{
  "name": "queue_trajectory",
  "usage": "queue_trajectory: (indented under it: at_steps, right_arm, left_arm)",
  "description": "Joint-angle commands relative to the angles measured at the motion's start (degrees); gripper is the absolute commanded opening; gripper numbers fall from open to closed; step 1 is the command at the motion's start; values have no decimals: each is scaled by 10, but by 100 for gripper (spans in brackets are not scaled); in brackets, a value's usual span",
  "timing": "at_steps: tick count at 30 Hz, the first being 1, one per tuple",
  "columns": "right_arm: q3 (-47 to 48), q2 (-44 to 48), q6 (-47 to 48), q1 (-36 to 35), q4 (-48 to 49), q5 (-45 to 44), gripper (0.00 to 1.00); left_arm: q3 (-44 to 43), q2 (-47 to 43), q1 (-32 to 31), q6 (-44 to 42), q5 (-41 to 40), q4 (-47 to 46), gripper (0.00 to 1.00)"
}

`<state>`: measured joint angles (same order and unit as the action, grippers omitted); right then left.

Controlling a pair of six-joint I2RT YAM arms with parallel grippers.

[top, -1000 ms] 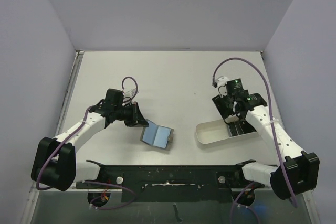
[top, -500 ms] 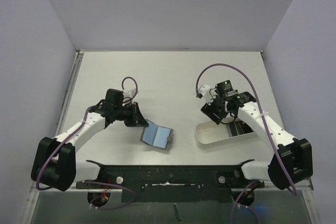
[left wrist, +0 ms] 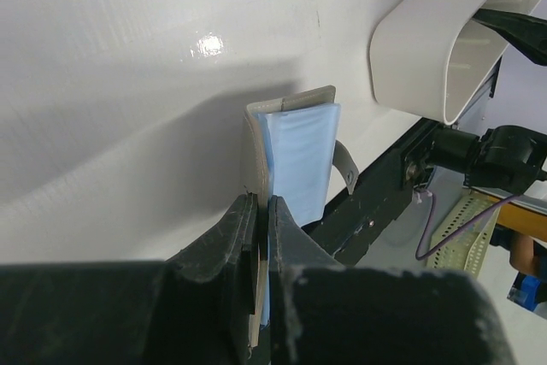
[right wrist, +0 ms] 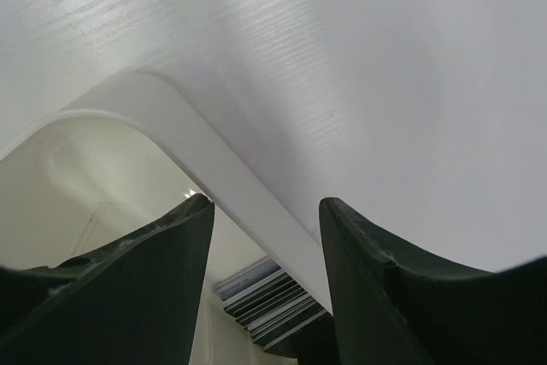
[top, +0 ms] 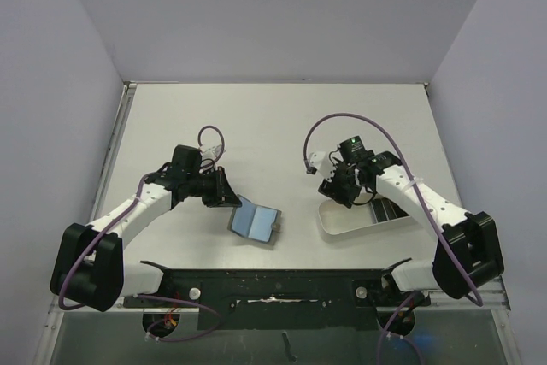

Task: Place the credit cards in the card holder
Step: Adjust the storage box at the center of the board.

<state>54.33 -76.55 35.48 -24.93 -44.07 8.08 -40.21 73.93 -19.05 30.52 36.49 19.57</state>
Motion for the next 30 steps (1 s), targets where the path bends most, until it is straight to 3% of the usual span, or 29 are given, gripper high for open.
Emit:
queue_trajectory:
  at_steps: [1, 6, 16, 30]
  right_arm:
    - [4, -16, 31, -12, 36, -4, 51]
    - [5, -30, 65, -14, 52, -1, 38]
    - [44, -82, 133, -33, 46, 19, 24]
    - [94, -137, 192, -71, 49, 44, 17]
  left_arm:
    - [-1, -18, -2, -10, 4, -10, 0]
    - [-2, -13, -2, -11, 3, -8, 0]
    - [-3, -16, -2, -12, -2, -7, 0]
    - [-5, -16, -1, -13, -2, -4, 0]
